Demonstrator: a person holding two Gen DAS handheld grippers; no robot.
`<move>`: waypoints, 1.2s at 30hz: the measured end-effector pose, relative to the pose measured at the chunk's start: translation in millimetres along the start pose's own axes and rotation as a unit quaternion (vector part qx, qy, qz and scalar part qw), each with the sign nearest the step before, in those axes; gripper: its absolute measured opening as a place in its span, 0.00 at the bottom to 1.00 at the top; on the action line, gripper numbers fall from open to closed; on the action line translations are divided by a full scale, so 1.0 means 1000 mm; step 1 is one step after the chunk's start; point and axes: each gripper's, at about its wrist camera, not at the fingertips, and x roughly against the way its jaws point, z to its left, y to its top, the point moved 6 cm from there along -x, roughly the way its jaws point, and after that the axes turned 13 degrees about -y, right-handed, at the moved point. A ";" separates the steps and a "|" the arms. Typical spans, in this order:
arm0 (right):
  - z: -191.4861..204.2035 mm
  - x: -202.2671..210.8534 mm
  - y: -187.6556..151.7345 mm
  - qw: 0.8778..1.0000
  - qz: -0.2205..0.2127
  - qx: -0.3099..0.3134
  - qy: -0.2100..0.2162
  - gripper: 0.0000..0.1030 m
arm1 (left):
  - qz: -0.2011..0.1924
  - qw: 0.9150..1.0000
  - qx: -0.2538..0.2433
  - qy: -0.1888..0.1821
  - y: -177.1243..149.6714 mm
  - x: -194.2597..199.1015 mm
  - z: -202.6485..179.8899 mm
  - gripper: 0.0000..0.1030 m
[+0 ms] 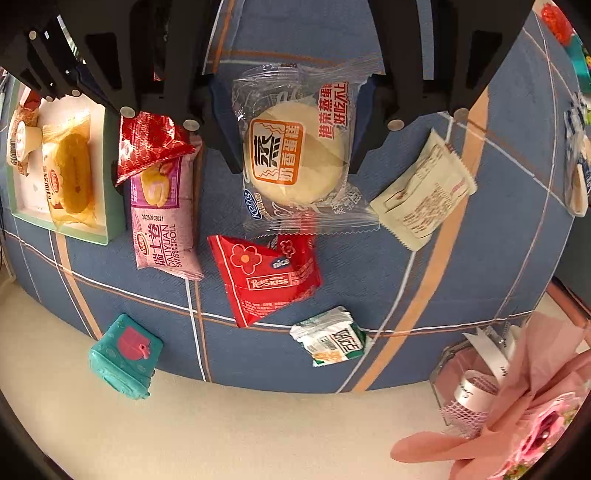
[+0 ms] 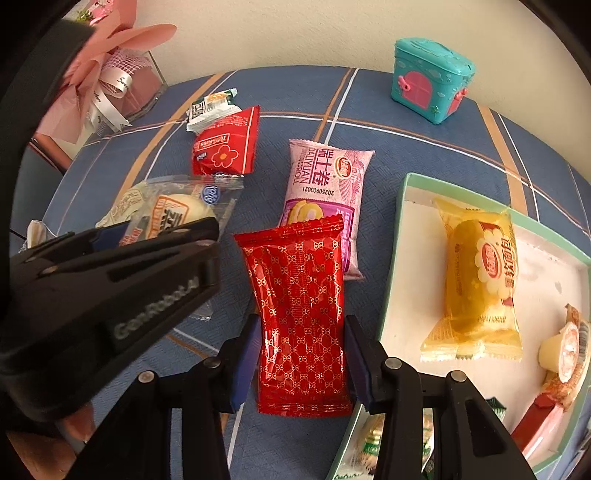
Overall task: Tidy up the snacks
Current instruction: 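Carry the bun pack and red patterned bag over the white tray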
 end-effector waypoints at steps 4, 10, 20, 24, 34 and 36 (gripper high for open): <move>-0.001 0.012 -0.004 1.000 -0.005 -0.008 0.007 0.46 | -0.004 1.000 0.000 -0.001 -0.004 0.012 -0.001 0.54; -0.005 0.030 -0.013 0.999 -0.014 -0.021 0.022 0.46 | -0.011 1.000 0.001 0.000 -0.013 0.030 -0.009 0.54; -0.015 0.053 -0.031 0.999 -0.027 -0.034 0.021 0.46 | -0.033 0.999 0.010 0.004 -0.032 0.056 -0.016 0.54; -0.021 0.059 -0.038 0.999 -0.029 -0.039 0.024 0.46 | -0.041 0.999 0.015 0.003 -0.038 0.065 -0.022 0.54; -0.054 0.073 -0.044 0.996 -0.037 -0.073 0.027 0.46 | -0.056 0.998 0.012 -0.005 -0.041 0.075 -0.052 0.54; -0.068 0.073 -0.043 0.995 -0.037 -0.086 0.023 0.46 | -0.053 0.998 0.004 -0.020 -0.041 0.074 -0.062 0.54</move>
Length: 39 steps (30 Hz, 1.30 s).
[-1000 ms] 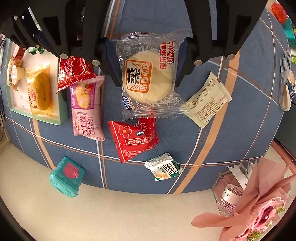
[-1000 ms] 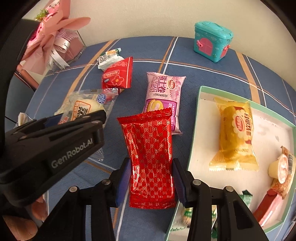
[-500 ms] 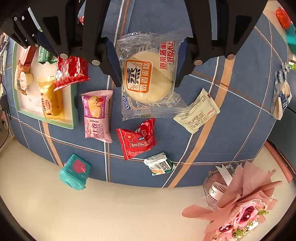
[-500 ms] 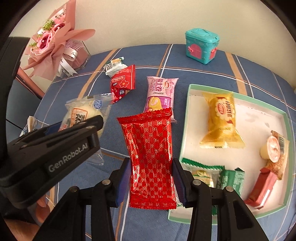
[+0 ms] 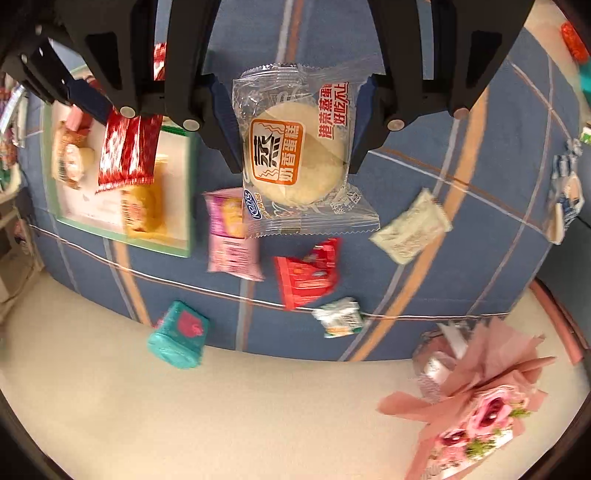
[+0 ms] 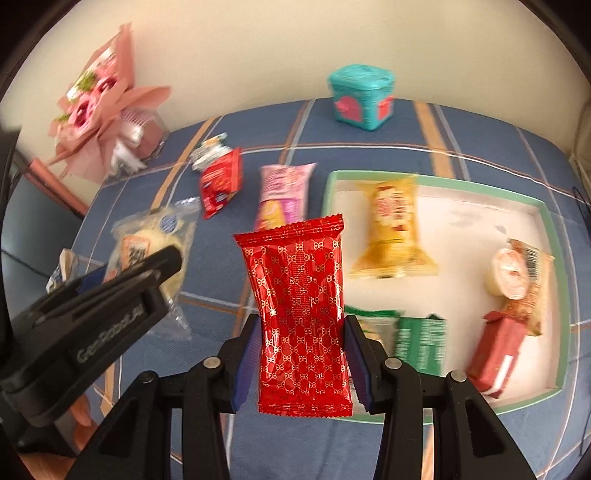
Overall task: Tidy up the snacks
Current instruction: 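Carry the bun pack and red patterned bag over the white tray, then lower both snacks into the tray and open both tools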
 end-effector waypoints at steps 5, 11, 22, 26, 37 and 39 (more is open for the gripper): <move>-0.043 0.001 0.009 0.999 -0.005 -0.041 -0.016 0.46 | 0.003 0.999 -0.029 -0.014 0.001 -0.008 -0.036 0.54; -0.104 -0.005 0.014 0.993 0.003 -0.109 -0.035 0.46 | 0.010 0.997 -0.074 -0.033 0.001 -0.019 -0.086 0.55; -0.150 -0.008 0.019 0.988 0.001 -0.149 -0.043 0.46 | 0.025 0.992 -0.107 -0.066 0.000 -0.044 -0.136 0.54; -0.152 -0.012 0.018 0.988 0.003 -0.148 -0.050 0.46 | 0.035 0.992 -0.098 -0.073 0.001 -0.055 -0.138 0.54; -0.154 -0.020 0.018 0.987 0.011 -0.154 -0.047 0.46 | 0.051 0.991 -0.085 -0.085 0.002 -0.071 -0.136 0.55; -0.154 -0.021 0.018 0.986 0.013 -0.158 -0.047 0.47 | 0.052 0.992 -0.085 -0.082 0.002 -0.072 -0.135 0.55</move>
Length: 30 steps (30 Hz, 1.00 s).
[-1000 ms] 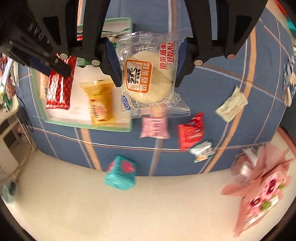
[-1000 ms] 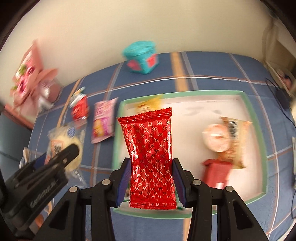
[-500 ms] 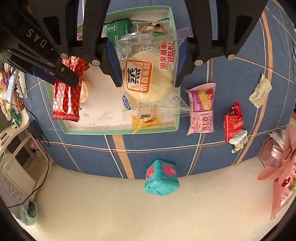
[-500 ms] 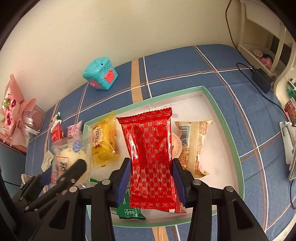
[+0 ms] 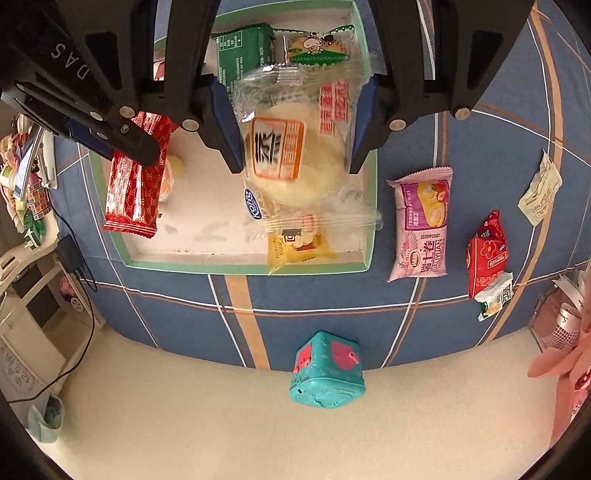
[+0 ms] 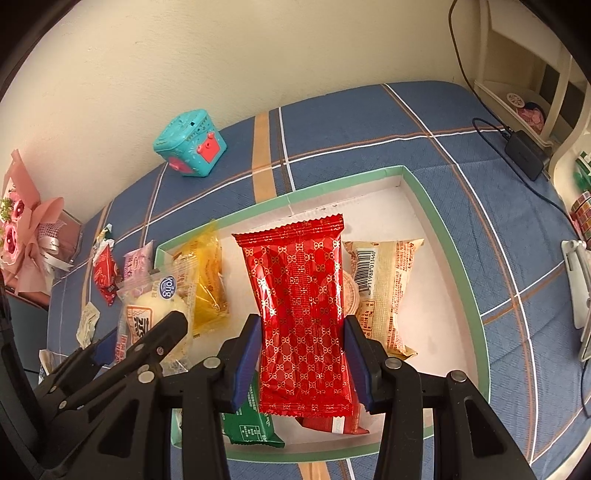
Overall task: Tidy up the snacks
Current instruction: 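Lower both snacks into the tray and open both tools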
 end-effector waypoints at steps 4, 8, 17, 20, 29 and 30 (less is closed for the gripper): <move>-0.002 -0.003 -0.001 1.000 0.004 -0.007 -0.003 0.48 | 0.001 1.000 0.010 0.004 -0.001 0.000 0.005 0.66; -0.004 -0.003 -0.001 1.000 0.005 -0.010 -0.001 0.47 | 0.001 1.000 0.013 0.001 -0.001 0.003 0.006 0.67; -0.005 0.002 -0.008 1.000 0.010 0.003 -0.026 0.55 | 0.005 0.999 0.032 0.016 -0.006 0.017 0.021 0.68; -0.006 0.007 -0.011 0.999 0.009 0.011 -0.037 0.55 | 0.008 0.999 0.046 0.026 -0.011 0.021 0.033 0.68; -0.003 0.026 -0.022 0.998 -0.011 0.026 -0.053 0.59 | 0.004 0.997 0.049 0.067 -0.020 0.043 0.056 0.72; -0.002 0.028 -0.023 0.998 -0.014 0.028 -0.054 0.59 | 0.001 0.997 0.050 0.066 -0.020 0.047 0.058 0.72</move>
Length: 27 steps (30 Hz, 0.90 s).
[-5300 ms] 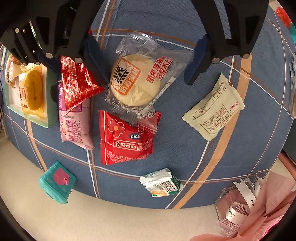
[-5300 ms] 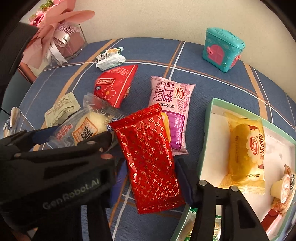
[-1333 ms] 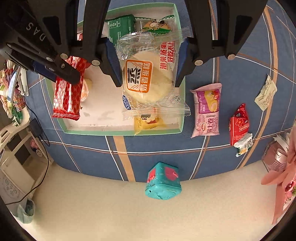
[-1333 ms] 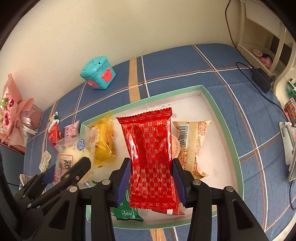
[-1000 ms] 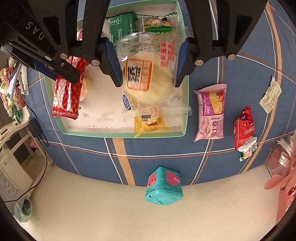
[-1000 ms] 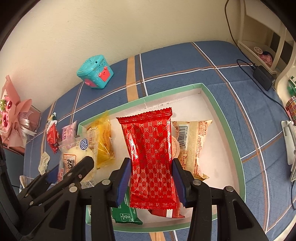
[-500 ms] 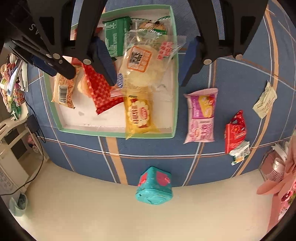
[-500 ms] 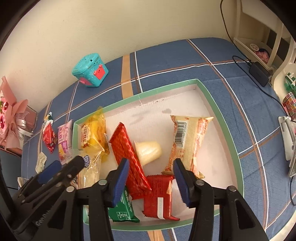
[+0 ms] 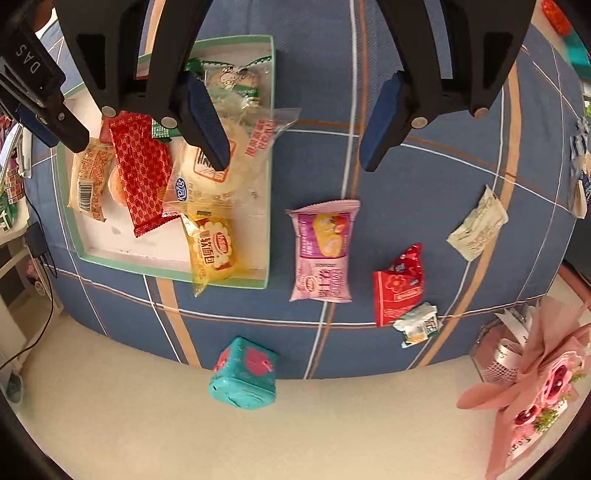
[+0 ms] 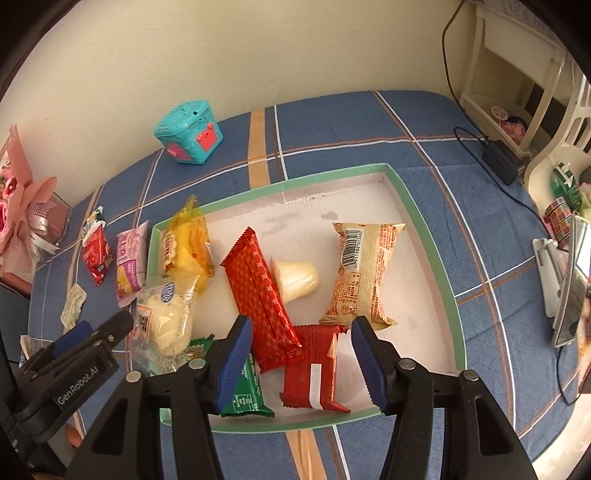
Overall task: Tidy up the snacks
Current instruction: 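Lower both snacks into the tray and open both tools, then move both tools back toward the remaining snacks on the cloth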
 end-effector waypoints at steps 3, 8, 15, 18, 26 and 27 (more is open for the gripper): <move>0.004 0.006 -0.003 1.000 -0.007 0.007 -0.005 0.59 | -0.007 1.000 -0.001 0.004 0.001 0.008 0.004 0.72; 0.012 0.008 -0.005 1.000 -0.011 0.019 -0.008 0.60 | -0.015 1.000 0.007 0.005 0.003 0.016 0.011 0.72; 0.020 0.004 -0.005 0.999 -0.018 0.038 -0.015 0.91 | -0.011 1.000 0.014 0.026 0.003 0.012 0.023 0.89; 0.023 0.002 -0.005 0.999 -0.019 0.046 -0.017 0.96 | -0.009 0.999 0.022 0.027 0.003 0.011 0.028 0.91; 0.026 -0.001 -0.006 0.998 -0.023 0.051 -0.023 1.00 | -0.013 0.998 0.044 0.032 0.002 0.011 0.044 0.95; 0.026 -0.001 -0.006 0.998 -0.023 0.051 -0.023 1.00 | -0.013 0.998 0.045 0.029 0.002 0.012 0.046 0.95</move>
